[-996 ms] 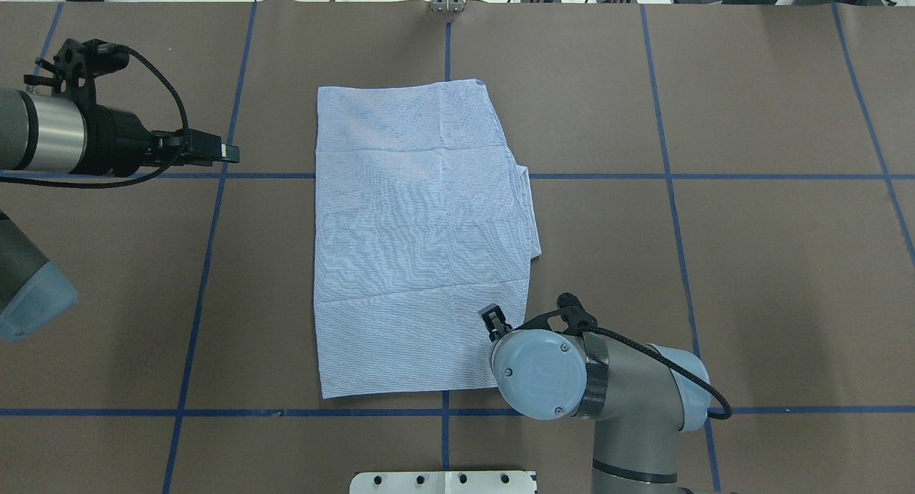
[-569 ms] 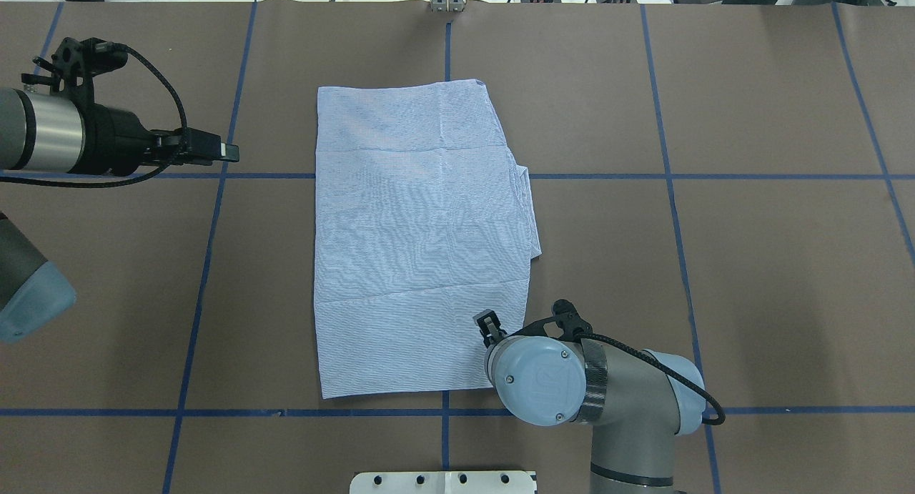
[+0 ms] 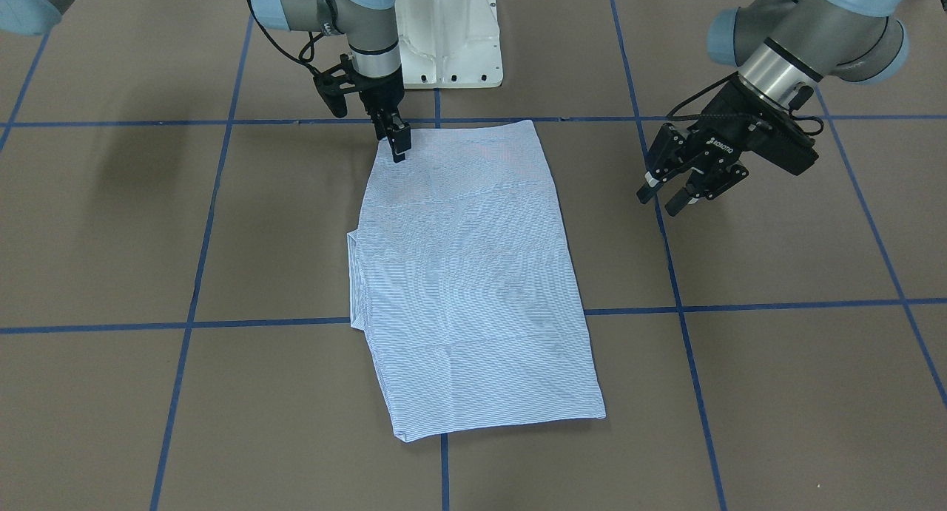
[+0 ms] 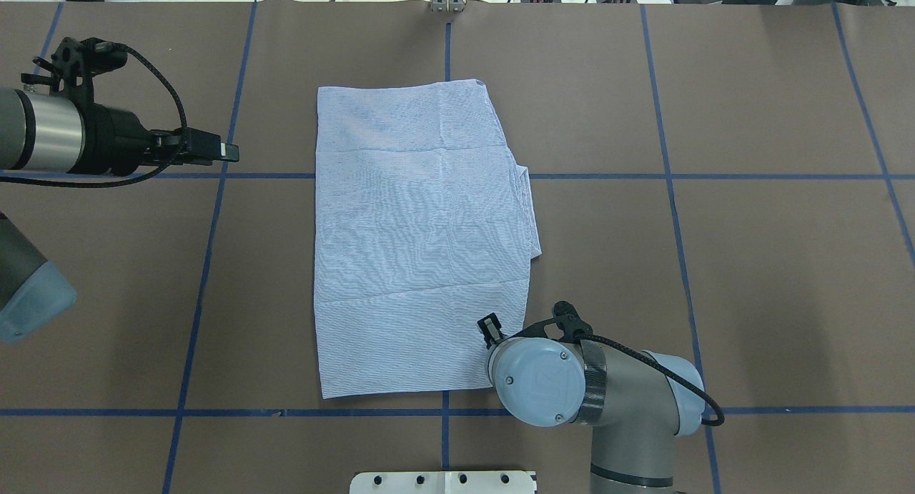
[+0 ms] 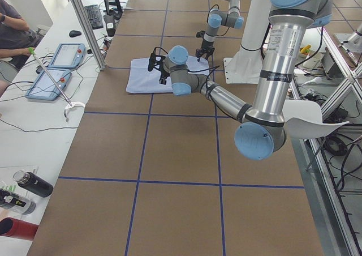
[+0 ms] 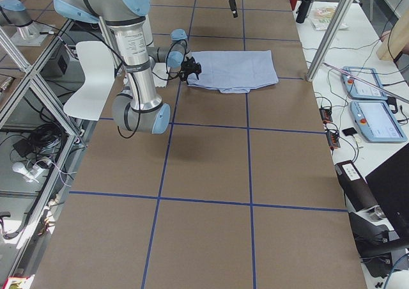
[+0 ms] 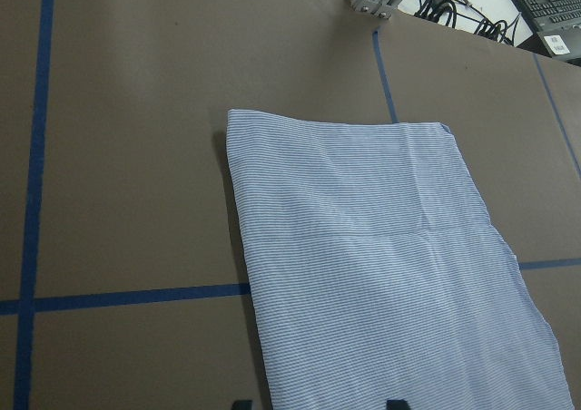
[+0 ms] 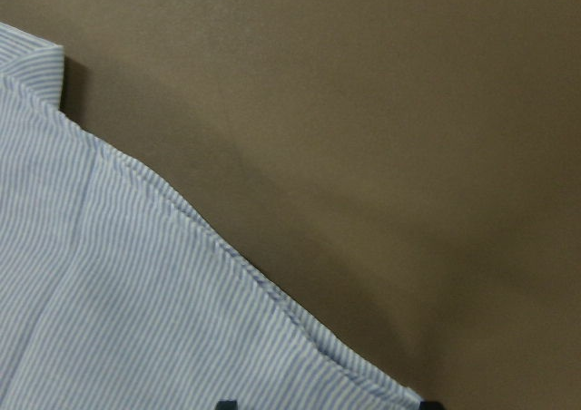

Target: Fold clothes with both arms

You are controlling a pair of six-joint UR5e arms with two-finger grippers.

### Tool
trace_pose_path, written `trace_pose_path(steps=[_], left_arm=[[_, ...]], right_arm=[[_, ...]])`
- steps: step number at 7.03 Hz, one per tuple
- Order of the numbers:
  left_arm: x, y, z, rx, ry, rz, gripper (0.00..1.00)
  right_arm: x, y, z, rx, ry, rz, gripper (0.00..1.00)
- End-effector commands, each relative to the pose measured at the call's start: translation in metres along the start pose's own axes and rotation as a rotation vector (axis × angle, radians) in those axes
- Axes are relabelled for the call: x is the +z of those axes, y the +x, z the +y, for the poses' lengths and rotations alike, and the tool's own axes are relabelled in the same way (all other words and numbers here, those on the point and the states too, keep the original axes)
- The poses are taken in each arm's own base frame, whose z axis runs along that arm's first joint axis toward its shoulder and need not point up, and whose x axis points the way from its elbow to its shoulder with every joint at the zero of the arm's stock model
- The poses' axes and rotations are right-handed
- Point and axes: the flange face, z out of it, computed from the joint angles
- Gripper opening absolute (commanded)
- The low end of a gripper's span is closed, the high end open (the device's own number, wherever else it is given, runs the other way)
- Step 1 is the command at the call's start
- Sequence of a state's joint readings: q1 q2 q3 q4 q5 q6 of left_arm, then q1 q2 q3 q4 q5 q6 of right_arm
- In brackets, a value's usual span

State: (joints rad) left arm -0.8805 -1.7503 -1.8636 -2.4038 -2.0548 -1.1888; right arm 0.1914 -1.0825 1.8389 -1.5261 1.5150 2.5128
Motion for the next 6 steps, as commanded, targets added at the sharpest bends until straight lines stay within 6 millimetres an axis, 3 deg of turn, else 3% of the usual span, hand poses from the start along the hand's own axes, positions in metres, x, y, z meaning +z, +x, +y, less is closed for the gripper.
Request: trace_pose_path(steps=[1, 2, 3, 6], left_arm=[[0.000, 0.000, 0.000, 0.000, -0.001, 0.000, 0.58], [0.000, 0.000, 0.000, 0.000, -0.001, 0.000, 0.58], [0.000, 0.000, 0.000, 0.000, -0.001, 0.000, 0.58], [-0.005, -0.003, 0.003, -0.003, 0.000, -0.003, 0.58]], right_arm=[[0.001, 0.000, -0.001, 0.001, 0.004, 0.003, 0.34], [0.000, 0.000, 0.000, 0.003, 0.000, 0.003, 0.07], [0.000, 0.000, 0.000, 0.001, 0.002, 0.003, 0.00], [-0.015, -0.009, -0.003, 0.011, -0.019, -0.014, 0.00]])
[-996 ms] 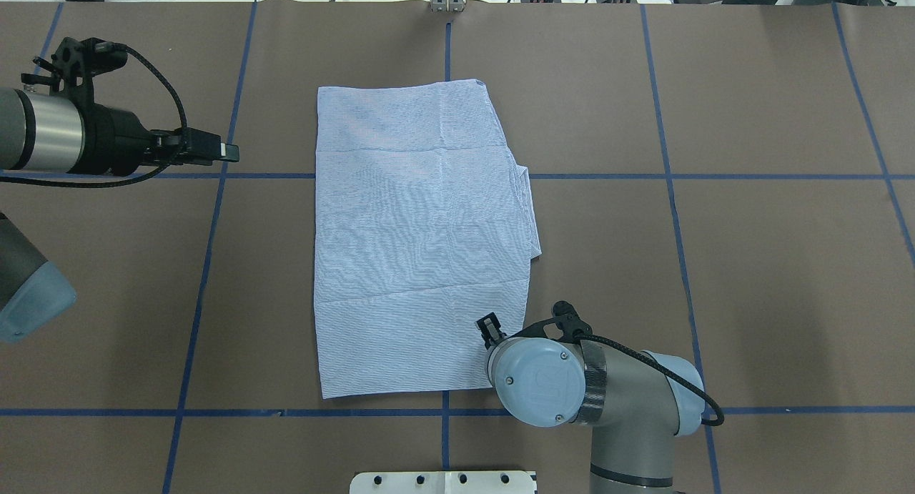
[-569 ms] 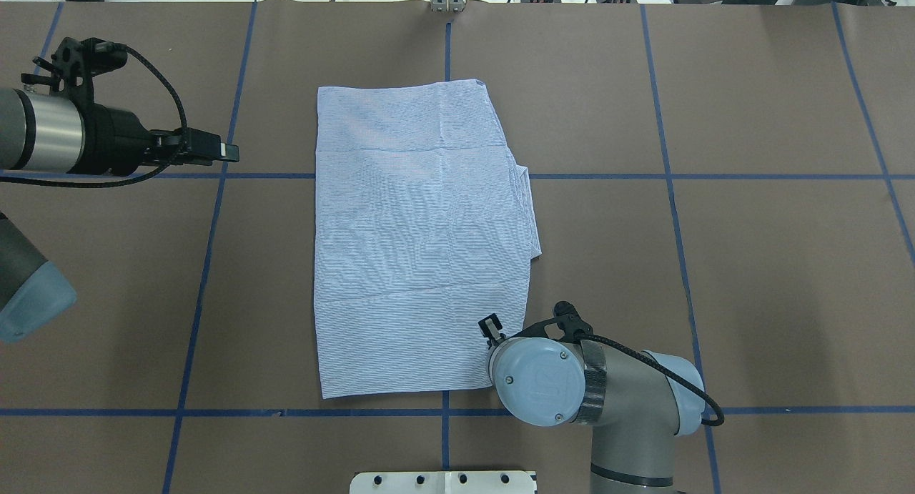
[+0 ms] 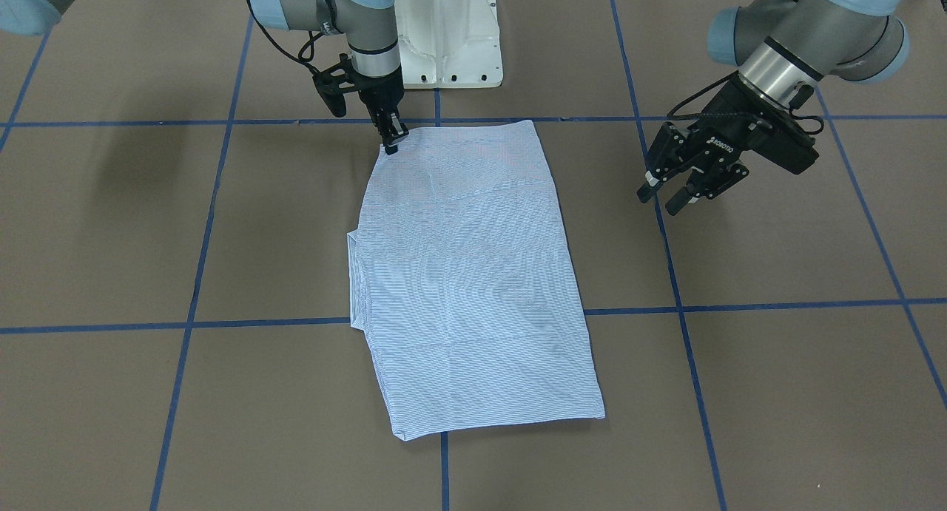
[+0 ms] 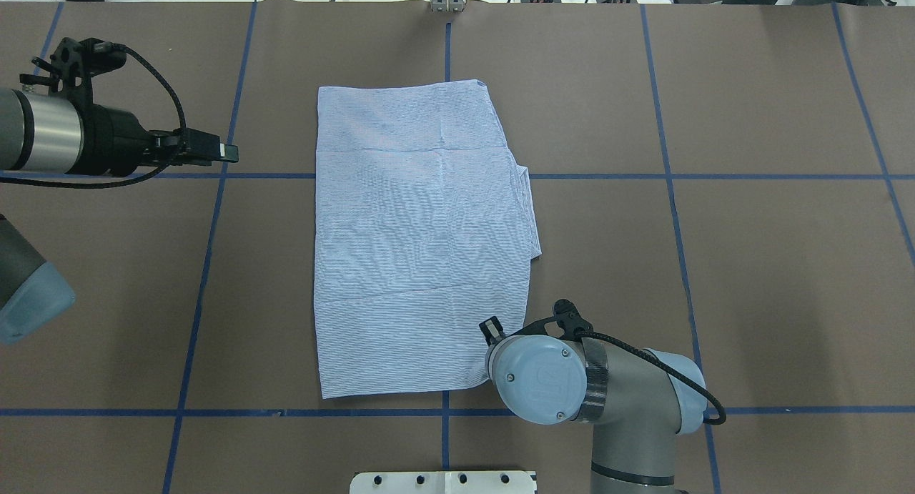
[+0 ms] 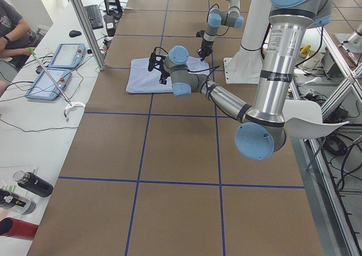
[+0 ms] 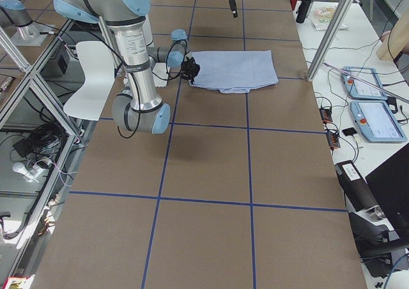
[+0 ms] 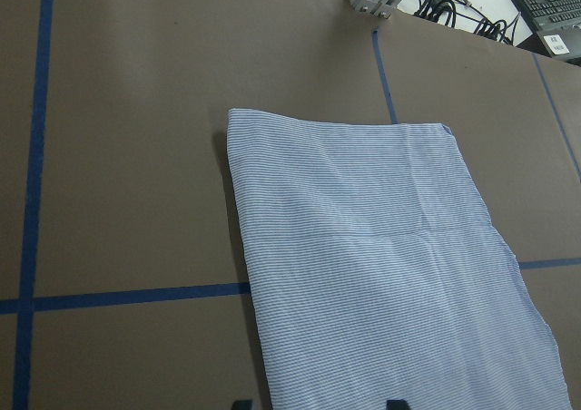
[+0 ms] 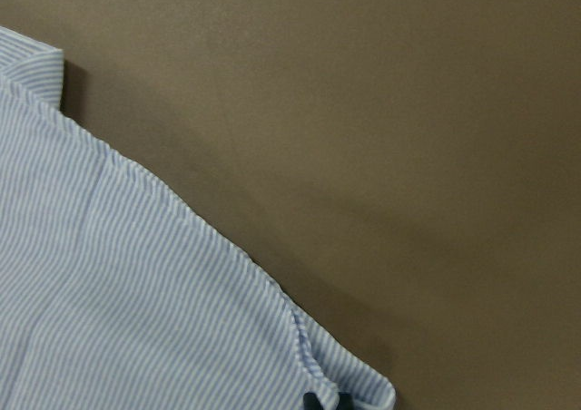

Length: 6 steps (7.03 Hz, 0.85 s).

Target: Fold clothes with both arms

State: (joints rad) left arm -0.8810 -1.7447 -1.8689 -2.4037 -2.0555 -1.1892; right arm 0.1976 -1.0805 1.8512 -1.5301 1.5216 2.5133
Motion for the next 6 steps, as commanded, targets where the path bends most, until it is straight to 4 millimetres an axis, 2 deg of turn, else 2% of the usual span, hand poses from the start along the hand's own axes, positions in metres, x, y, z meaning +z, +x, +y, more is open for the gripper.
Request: trace_pose_path(steps=[1, 2, 3, 5, 6], left_arm=[[-0.006, -0.003, 0.006, -0.055, -0.004, -0.001, 0.58], [-0.003, 0.003, 0.008, -0.157, -0.009, 0.007, 0.58], [-0.004, 0.013, 0.011, -0.277, -0.014, 0.026, 0.58], [0.010, 0.052, 0.057, -0.474, -0.064, 0.070, 0.58], [0.033, 0.076, 0.105, -0.586, -0.052, 0.073, 0.58]], right_arm=[[-0.027, -0.004, -0.004, 0.000, -0.003, 0.004, 0.00], [-0.034, -0.002, -0.003, -0.004, -0.001, 0.010, 0.00], [-0.033, 0.002, -0.001, -0.009, -0.003, 0.014, 0.00], [-0.033, 0.008, 0.006, -0.013, -0.011, 0.020, 0.00], [-0.033, 0.011, 0.009, -0.017, -0.013, 0.021, 0.00]])
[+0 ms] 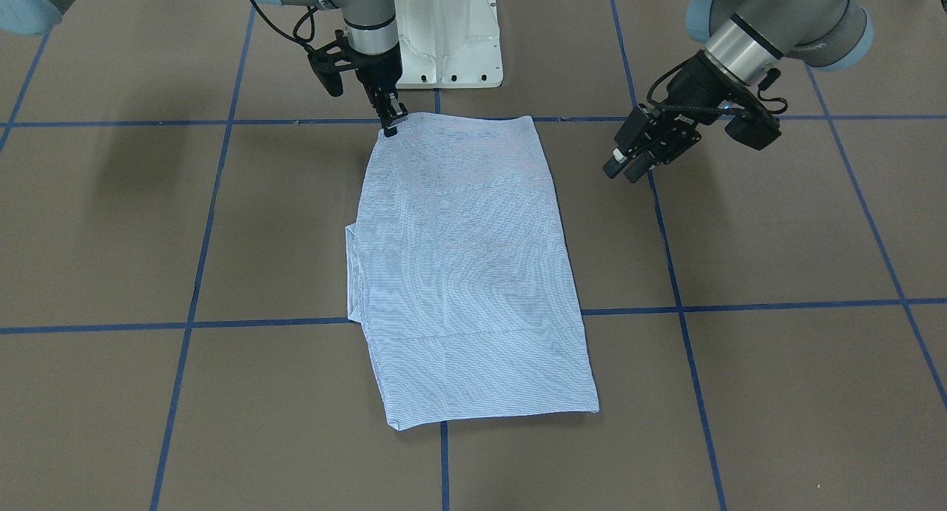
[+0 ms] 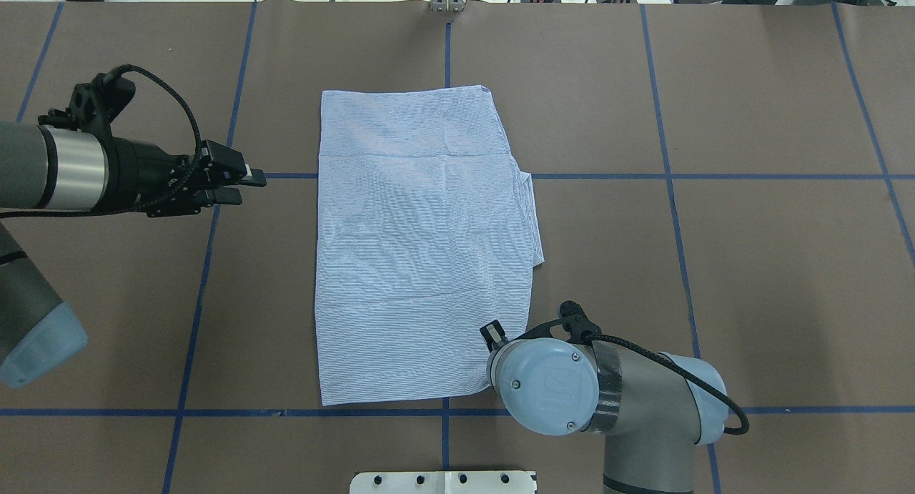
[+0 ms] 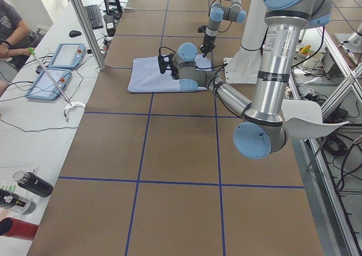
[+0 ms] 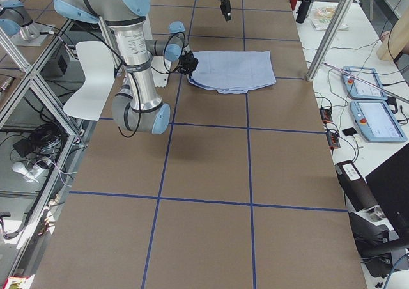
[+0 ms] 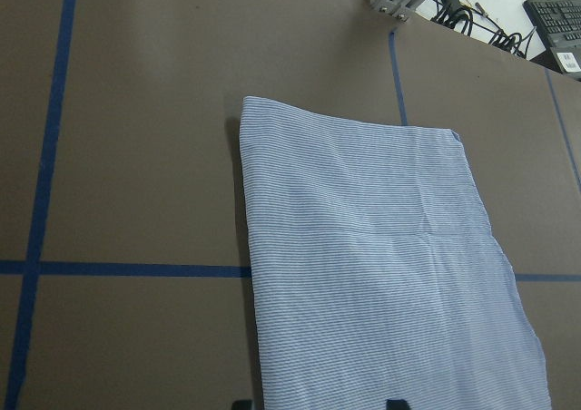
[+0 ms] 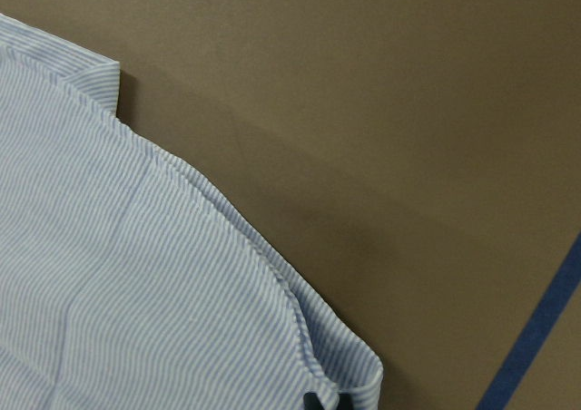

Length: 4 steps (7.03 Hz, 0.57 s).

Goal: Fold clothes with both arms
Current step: 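Lower the left gripper to the other corner nearest the robot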

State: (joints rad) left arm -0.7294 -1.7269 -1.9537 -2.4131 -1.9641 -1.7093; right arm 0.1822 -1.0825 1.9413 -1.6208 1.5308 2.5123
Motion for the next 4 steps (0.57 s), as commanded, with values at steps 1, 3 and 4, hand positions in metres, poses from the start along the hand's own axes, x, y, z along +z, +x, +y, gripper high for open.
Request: trace_pose_path(steps=[1, 3, 4], left_arm=[[0.042, -0.021, 0.105, -0.174, 0.024, -0.012, 0.58], [0.072, -0.064, 0.181, -0.206, 0.068, -0.080, 0.58], [0.085, -0.081, 0.206, -0.245, 0.087, -0.115, 0.58]], right_arm=[[0.002, 0.006, 0.002, -0.006, 0.001, 0.006, 0.00], [0.004, 0.010, -0.001, -0.008, 0.004, 0.016, 0.00], [0.002, 0.009, 0.000, -0.007, -0.001, 0.012, 0.00]])
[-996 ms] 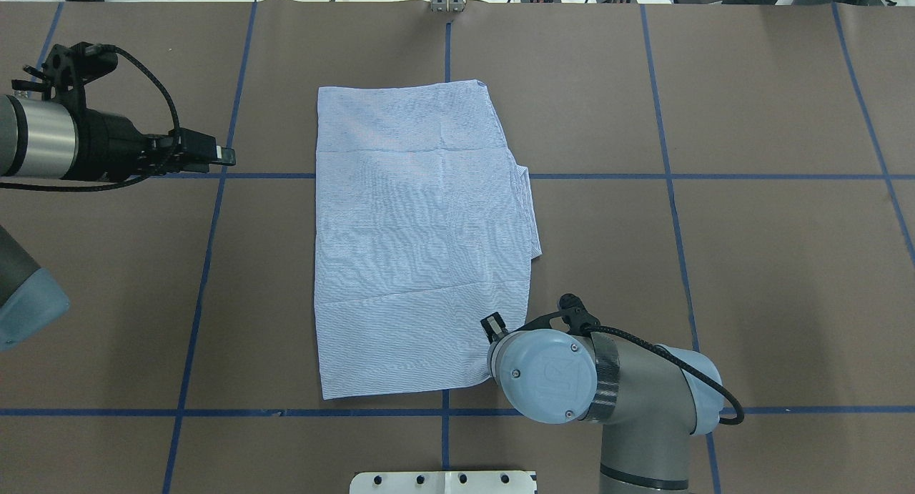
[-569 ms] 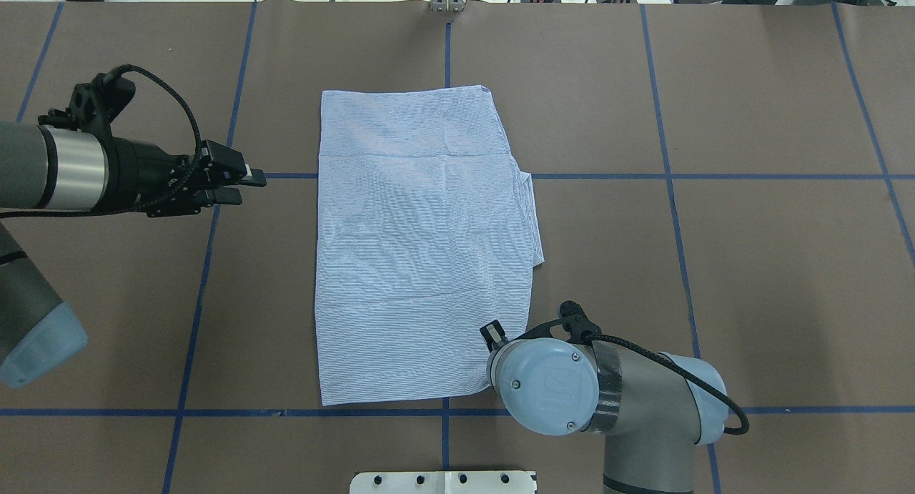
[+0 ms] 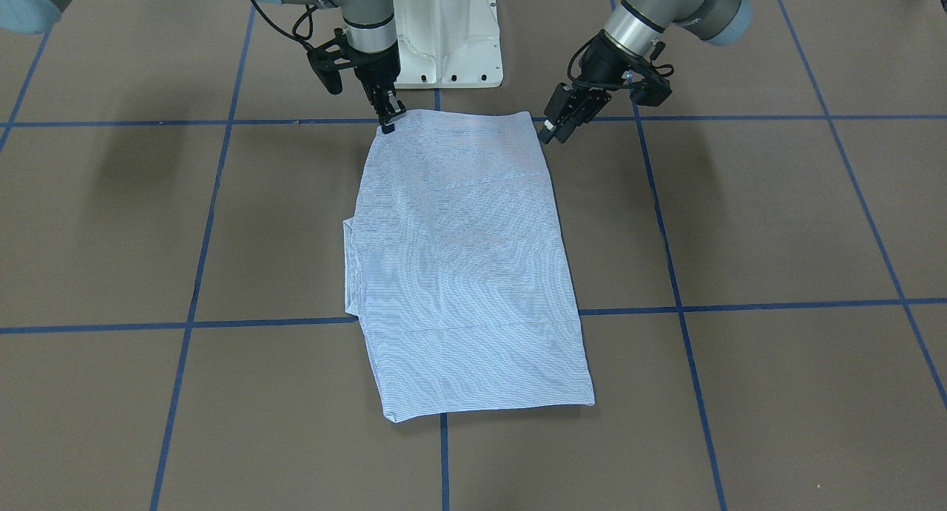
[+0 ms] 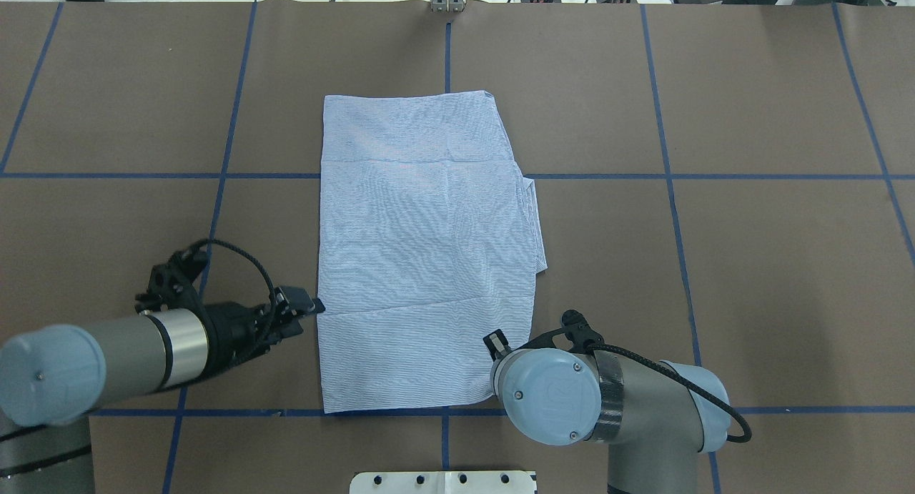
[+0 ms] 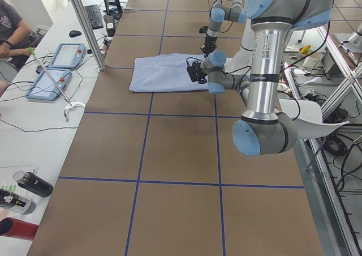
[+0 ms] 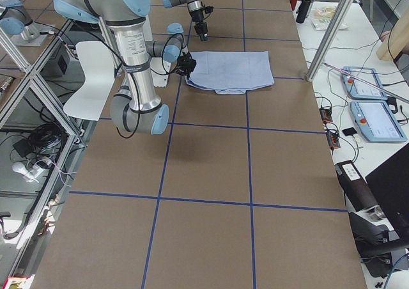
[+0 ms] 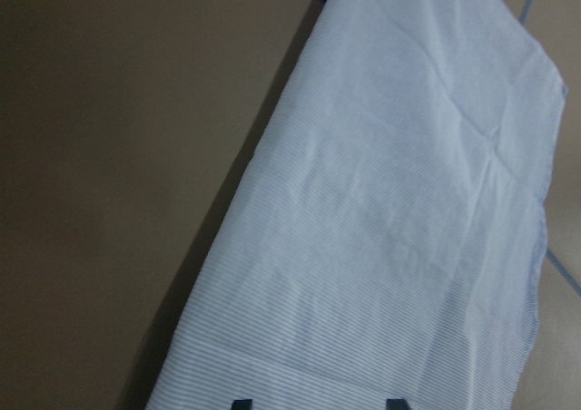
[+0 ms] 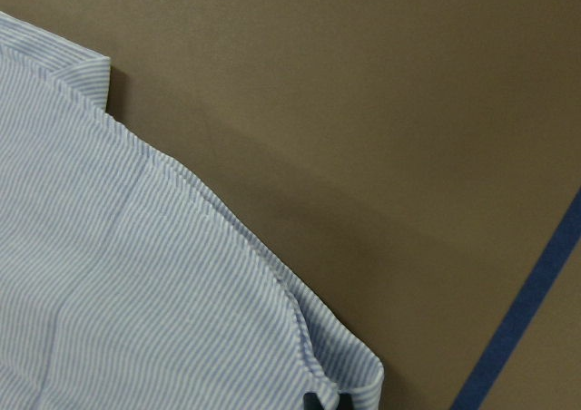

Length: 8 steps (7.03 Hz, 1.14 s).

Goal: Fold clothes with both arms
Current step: 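Lower the left gripper to the other corner nearest the robot, then lower the left gripper to the shirt corner nearest the robot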

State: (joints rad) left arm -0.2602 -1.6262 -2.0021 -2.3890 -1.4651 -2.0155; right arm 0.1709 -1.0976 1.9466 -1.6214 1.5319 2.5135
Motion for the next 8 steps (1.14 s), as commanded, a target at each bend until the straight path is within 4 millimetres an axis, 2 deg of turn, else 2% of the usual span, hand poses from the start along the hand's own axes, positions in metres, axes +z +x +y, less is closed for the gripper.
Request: trace_pose_path(steps=[1, 2, 3, 4, 5, 8], left_arm=[[0.020, -0.040, 0.054, -0.034, 0.016, -0.087, 0.58], [0.024, -0.040, 0.069, -0.051, 0.006, -0.094, 0.58], [0.029, -0.032, 0.077, -0.050, 0.011, -0.101, 0.58], [0.039, -0.034, 0.099, -0.030, 0.002, -0.146, 0.58], [0.036, -0.026, 0.101, -0.032, 0.003, -0.141, 0.58], [0.032, -0.029, 0.098, -0.035, 0.018, -0.168, 0.58]], right_arm=[[-0.005, 0.000, 0.001, 0.001, -0.007, -0.004, 0.00], [-0.005, 0.000, 0.001, 0.000, -0.009, -0.004, 0.00], [-0.006, 0.000, 0.002, 0.000, -0.012, -0.006, 0.00], [-0.005, 0.001, 0.002, -0.001, -0.010, -0.003, 0.00], [-0.005, 0.001, 0.002, -0.001, -0.011, -0.004, 0.00], [-0.006, 0.000, 0.004, -0.001, -0.013, -0.005, 0.00]])
